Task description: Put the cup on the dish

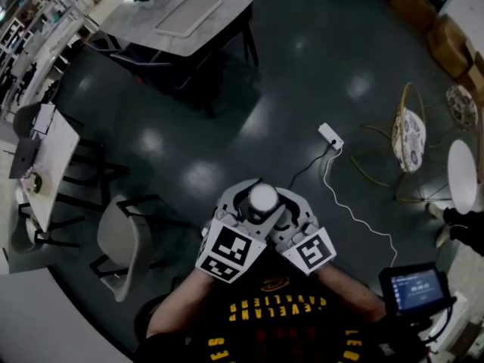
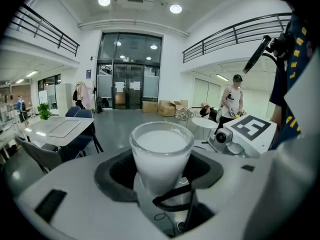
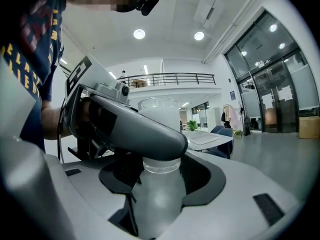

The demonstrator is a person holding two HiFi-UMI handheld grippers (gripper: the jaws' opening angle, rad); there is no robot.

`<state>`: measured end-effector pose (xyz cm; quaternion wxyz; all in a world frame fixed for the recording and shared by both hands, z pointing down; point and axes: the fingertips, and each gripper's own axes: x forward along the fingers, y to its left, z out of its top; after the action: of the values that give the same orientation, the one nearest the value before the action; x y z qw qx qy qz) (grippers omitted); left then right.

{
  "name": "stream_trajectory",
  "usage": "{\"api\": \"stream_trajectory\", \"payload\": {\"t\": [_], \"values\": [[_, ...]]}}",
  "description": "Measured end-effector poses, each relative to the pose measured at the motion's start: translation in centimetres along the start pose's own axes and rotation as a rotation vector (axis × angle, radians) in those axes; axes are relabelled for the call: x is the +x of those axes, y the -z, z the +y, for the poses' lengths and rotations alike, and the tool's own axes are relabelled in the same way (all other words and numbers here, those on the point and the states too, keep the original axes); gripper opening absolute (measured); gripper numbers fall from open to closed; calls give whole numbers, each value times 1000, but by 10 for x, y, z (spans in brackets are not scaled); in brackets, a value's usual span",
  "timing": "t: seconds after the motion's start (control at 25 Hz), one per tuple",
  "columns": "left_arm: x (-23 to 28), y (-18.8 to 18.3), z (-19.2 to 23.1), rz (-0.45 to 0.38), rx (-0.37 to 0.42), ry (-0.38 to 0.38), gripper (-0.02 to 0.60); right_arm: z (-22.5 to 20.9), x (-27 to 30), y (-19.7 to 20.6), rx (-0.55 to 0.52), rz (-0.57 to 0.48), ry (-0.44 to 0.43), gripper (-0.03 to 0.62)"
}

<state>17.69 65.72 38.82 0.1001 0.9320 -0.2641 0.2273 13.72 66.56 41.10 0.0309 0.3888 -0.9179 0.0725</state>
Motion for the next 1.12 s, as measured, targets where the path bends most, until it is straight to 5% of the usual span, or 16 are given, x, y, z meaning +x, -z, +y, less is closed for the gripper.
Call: {"api": "stream_trajectory", "payload": {"t": [0.52,1.12], "values": [[0,-23,127,-148,12,-62,259,-38,120,-23,-67,41,77,225],[-10,-10,248,-153,-4,-55,259,-48,243,-27,-65,120,86,225]]}}
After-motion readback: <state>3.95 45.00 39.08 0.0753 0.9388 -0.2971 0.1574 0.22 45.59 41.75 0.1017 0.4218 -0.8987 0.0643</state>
